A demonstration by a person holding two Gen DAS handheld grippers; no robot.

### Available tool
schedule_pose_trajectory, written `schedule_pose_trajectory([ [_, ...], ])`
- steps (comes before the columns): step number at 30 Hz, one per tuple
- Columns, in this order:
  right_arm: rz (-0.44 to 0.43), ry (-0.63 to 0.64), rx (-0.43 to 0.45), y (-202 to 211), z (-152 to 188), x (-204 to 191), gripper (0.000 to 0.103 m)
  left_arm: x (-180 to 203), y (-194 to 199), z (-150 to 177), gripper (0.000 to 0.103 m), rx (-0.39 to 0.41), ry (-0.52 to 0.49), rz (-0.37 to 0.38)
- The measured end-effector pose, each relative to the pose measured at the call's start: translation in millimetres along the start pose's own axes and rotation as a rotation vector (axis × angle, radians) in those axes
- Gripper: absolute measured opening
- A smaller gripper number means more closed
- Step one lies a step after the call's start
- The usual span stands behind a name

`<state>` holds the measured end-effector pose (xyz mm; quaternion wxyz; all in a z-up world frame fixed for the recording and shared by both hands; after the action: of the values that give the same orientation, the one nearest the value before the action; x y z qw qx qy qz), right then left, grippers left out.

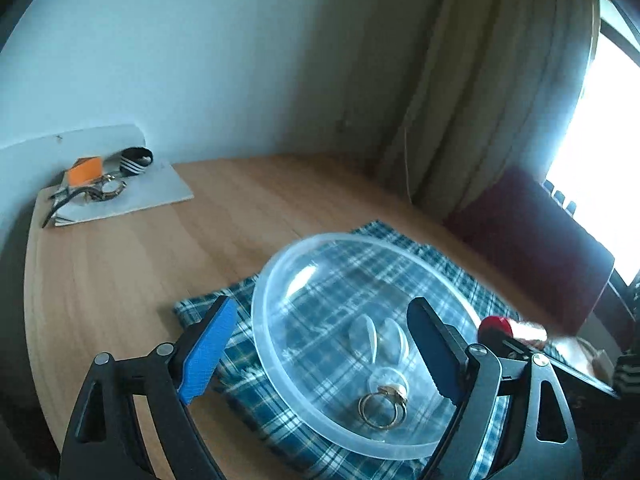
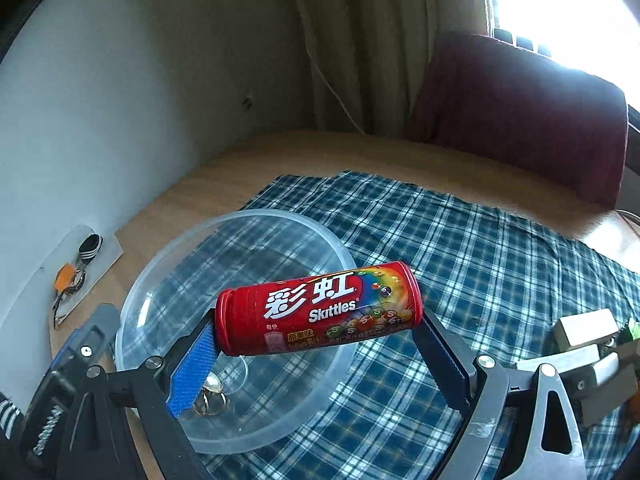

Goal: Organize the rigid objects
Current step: 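Carry the Skittles can into the clear bowl and open the right tool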

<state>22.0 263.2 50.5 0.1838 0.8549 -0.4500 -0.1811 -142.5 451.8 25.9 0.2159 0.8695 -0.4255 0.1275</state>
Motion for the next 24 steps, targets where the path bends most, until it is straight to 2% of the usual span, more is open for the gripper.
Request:
schedule_pose_trajectory([
  [3,-0.014,0.001,-0.008,-4,2,-2,0.096,-1,4,-2,0.090,0.021,0.007,-0.002],
  [13,-0.066,-0.007,-0.020,-11,8,0,0.098,-2,2,-2,0.096,0.018,0.009,-0.001],
  [24,-0.037,-0.027,-0.015,2,13,8,0.098,2,-1,2,0.096,-0.006,-0.008,0.004],
])
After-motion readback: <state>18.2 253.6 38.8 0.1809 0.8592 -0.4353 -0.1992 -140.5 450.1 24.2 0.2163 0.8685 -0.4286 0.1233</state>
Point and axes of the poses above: each gripper's, at about its wrist camera, not at the fingertips, and y roughly against the way its jaws point, x to its right, z to its underside, the point moved 1 cm from there along -y, roughly the way its jaws point, and after that the axes turned 15 degrees about x, right-handed, at the moved point
